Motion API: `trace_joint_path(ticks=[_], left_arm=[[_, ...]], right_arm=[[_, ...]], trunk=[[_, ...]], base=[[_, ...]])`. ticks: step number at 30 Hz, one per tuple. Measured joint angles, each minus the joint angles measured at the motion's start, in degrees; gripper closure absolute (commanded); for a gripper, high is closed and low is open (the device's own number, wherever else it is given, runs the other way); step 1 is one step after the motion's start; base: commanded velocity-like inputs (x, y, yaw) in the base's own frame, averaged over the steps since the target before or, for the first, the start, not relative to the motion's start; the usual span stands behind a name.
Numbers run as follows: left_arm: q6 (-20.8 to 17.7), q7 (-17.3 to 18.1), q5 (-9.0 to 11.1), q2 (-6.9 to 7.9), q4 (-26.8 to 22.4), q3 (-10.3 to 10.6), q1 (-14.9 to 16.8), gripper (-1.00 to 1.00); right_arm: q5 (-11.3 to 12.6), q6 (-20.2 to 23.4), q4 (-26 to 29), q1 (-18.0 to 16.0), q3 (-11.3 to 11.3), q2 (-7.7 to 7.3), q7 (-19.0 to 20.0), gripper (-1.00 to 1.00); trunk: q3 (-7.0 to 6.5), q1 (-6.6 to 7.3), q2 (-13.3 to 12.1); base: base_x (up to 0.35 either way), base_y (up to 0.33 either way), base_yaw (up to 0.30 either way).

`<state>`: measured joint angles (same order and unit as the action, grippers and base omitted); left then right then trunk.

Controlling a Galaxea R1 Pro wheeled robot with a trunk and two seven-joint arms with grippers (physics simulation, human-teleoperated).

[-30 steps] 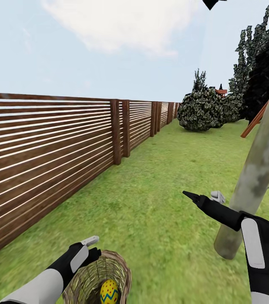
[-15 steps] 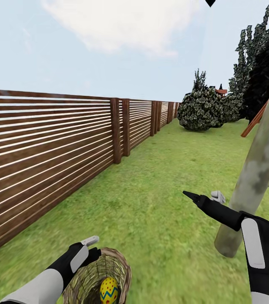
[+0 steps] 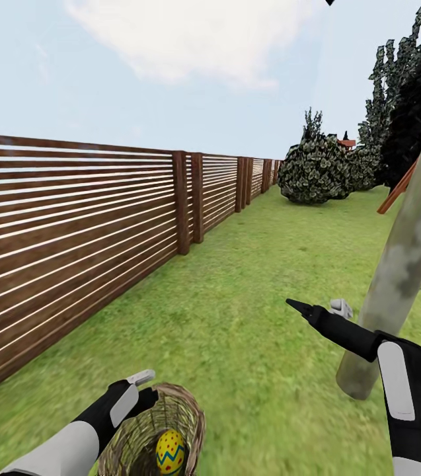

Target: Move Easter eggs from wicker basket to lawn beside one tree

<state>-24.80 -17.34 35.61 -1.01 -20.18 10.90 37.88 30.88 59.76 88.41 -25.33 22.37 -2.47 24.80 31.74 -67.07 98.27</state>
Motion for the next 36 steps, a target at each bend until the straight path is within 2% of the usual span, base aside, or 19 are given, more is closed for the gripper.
trace_joint_path(ticks=[36], left_arm=[[0.5,0.0,0.0,0.00,0.0,0.1,0.0,-1.00]], right_arm=[[-0.1,0.0,0.1,0.0,0.0,0.00,0.0,-1.00]], trunk=[[6.46,-7.91,14.4]], base=[[0.000,0.000,0.000]])
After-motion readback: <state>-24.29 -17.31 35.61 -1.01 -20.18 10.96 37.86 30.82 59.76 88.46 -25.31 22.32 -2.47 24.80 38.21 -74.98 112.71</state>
